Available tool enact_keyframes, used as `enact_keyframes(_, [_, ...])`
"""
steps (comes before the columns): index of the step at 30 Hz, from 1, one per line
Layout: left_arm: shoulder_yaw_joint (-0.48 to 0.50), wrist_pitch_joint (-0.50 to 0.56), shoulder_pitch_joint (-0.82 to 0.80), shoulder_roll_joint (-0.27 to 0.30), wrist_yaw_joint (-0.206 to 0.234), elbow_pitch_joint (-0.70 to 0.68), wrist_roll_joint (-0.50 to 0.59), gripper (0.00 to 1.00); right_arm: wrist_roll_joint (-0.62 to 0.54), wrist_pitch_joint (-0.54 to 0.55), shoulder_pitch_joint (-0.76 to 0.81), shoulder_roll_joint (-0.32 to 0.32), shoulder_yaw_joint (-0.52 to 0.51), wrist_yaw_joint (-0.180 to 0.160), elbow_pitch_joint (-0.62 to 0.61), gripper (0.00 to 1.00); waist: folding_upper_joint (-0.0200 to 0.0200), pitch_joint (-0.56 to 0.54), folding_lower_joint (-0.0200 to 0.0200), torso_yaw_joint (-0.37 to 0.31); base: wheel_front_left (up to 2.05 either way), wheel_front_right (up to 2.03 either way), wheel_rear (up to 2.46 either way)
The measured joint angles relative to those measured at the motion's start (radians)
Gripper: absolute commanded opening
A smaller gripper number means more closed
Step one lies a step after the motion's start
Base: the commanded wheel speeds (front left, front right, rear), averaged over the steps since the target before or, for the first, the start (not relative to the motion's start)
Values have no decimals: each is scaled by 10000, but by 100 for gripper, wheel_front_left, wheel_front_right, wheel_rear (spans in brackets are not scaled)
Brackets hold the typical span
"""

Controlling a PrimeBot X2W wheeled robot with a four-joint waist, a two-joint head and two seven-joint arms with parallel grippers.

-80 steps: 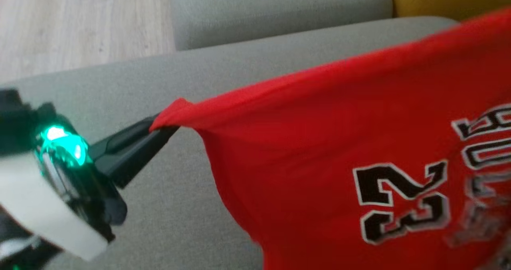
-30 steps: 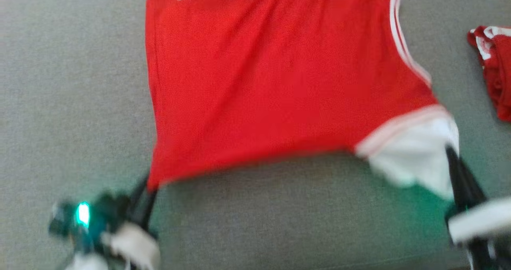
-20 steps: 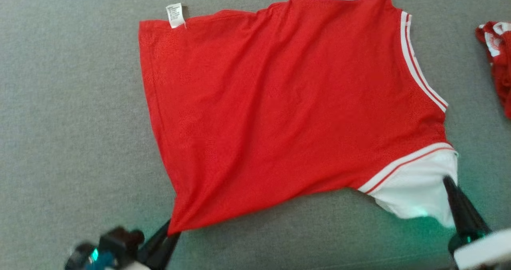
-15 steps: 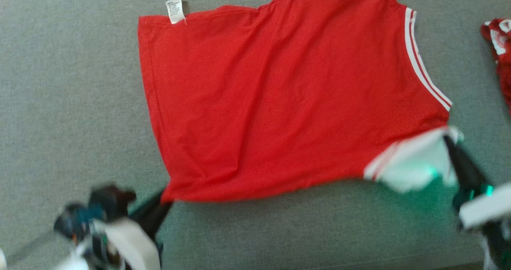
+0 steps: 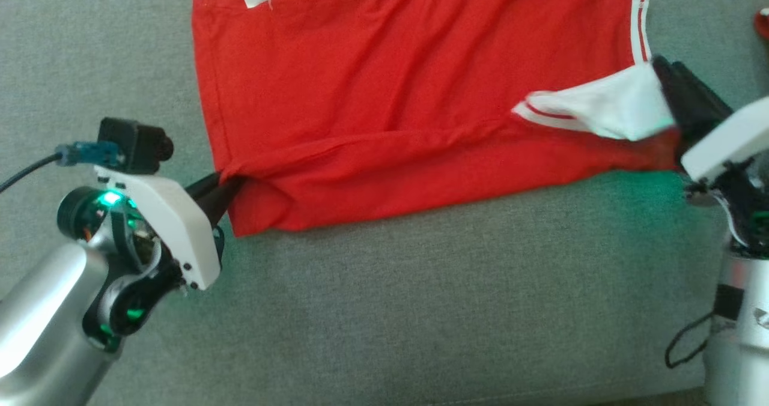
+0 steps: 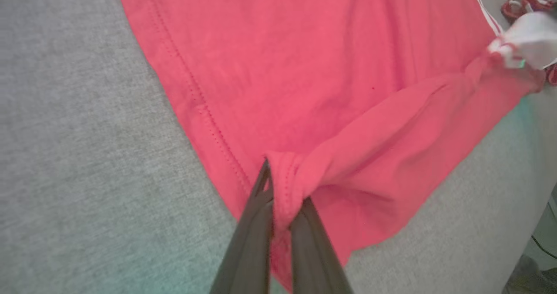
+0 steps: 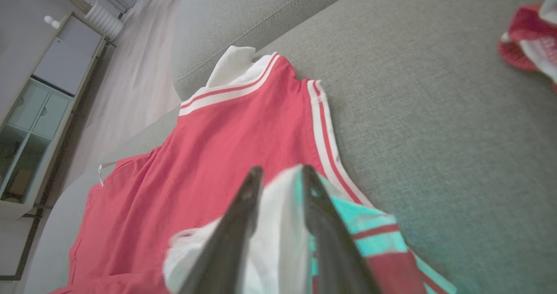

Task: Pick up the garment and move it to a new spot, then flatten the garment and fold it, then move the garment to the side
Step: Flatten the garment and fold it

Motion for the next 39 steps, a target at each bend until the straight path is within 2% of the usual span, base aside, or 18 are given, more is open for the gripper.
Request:
enact_keyframes(3, [117, -136, 32, -27, -6, 125, -75, 100, -61, -337, -63, -15, 328, 0, 128, 100, 0, -30, -1, -69, 0, 0, 0])
enact_keyframes(6, [209, -529, 497, 65, 71, -261, -96, 100, -431, -675, 225, -17, 679, 0, -391, 100, 0, -142, -2, -142, 0, 0, 0])
enact_keyframes(8, [364, -943, 1151, 134, 309, -740, -63, 100, -984, -871, 650, -69, 857, 0, -953, 100, 1, -224, -4, -195, 0, 0, 0])
enact_keyframes(11, [585, -1521, 2240, 123, 721, -1390, -211, 100, -1651, -1024, 1585, -508, 1026, 0, -1498, 100, 0, -276, -6, -222, 0, 0, 0])
enact_keyframes(16, [571, -2144, 2873, -52, 1189, -1308, 58, 100, -2665, -1183, 2565, -1164, 1170, 0, -1352, 100, 0, -124, -5, -167, 0, 0, 0])
enact_keyframes(23, [441, -2378, 2570, -629, 1041, -593, 180, 100, -3323, -1315, 2036, -1289, 1220, 0, -196, 100, 0, -20, -4, 5, 0, 0, 0])
enact_keyframes(30, [63, -2236, 1932, -1011, 640, 167, 182, 100, -3294, -915, 1504, -1404, 1607, 0, 788, 100, 1, -129, -5, 62, 0, 0, 0])
enact_keyframes(31, [6, -2194, 1873, -1014, 604, 249, 186, 92, -3216, -897, 1459, -1471, 1699, 0, 865, 100, 0, -149, -4, 58, 0, 0, 0])
enact_keyframes(32, [-56, -2188, 1806, -1024, 602, 318, 186, 46, -3101, -878, 1412, -1530, 1766, 0, 959, 100, 1, -178, -4, 50, 0, 0, 0])
enact_keyframes(33, [-96, -2186, 1776, -1047, 585, 378, 186, 8, -2989, -813, 1358, -1569, 1827, 0, 1028, 52, 0, -213, -4, 39, 0, 0, 0])
enact_keyframes(34, [-151, -2113, 1760, -1049, 487, 430, 186, 0, -2888, -802, 1345, -1590, 1870, 0, 1072, 0, 1, -250, -4, 27, 0, 0, 0])
enact_keyframes(39, [-259, -1898, 1851, -917, 161, 552, 46, 0, -2197, -393, 1403, -1933, 2192, 0, 1129, 0, 0, -568, -3, 16, 0, 0, 0])
